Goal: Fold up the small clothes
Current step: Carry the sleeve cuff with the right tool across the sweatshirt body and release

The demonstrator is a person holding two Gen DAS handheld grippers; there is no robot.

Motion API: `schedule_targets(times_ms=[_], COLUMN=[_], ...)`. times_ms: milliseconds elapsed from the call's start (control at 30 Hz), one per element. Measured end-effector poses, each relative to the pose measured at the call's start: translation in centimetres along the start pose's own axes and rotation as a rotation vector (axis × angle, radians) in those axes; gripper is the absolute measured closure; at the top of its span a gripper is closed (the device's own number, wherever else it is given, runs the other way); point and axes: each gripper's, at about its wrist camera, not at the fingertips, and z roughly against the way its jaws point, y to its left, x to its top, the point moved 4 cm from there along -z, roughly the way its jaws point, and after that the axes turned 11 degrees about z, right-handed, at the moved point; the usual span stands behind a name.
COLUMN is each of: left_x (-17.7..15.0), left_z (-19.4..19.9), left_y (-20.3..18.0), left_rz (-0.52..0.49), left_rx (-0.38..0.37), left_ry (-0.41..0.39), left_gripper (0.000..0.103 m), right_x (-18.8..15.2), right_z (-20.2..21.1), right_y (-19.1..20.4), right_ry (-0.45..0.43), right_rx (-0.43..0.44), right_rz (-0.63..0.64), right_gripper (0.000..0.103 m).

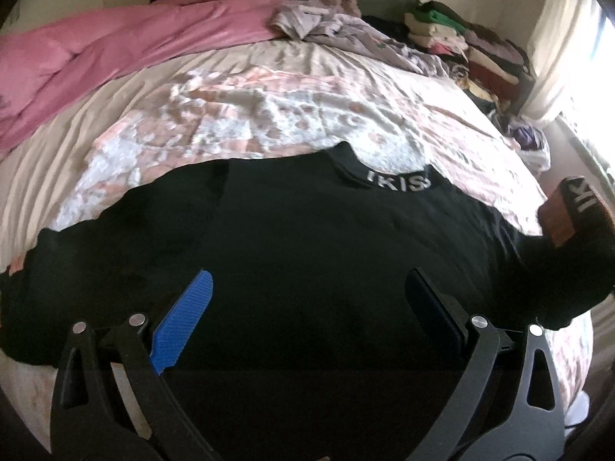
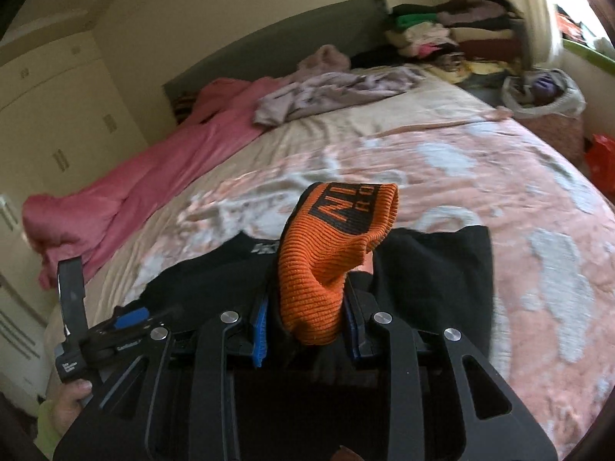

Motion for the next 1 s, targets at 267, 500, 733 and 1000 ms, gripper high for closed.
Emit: schedule_targets(times_ms=[267,500,733,1000], left_x=[0.9,0.4,-1.5,-4.3], left_z=[0.3,-0.4,-1.4,-4.9], left_y=[2.8,2.8,0.2,-2.7], left_rz=[0.073,0.082,0.071,0.028], left_rx=[-0.01,-0.043,-0.181,-0.154], left_ry=[0.003,0.032,0.1,0.217], left_gripper=[0.009,0.009,0.009,0.01], right_x=[0.3,-0.6,-2.2,-3.2], right_z=[-4.1,-3.8,-2.8,-2.0], right_y=[4.5,5.4,2.5,-0.4], right_ry=[0.025,0.018,0.043,0.019], right_rx=[-0.002,0.049,-0.146,-0.186], right_rz=[0.088,0.112,0.183,0.165], right_gripper=[0.059,0.044,0.036,0.035])
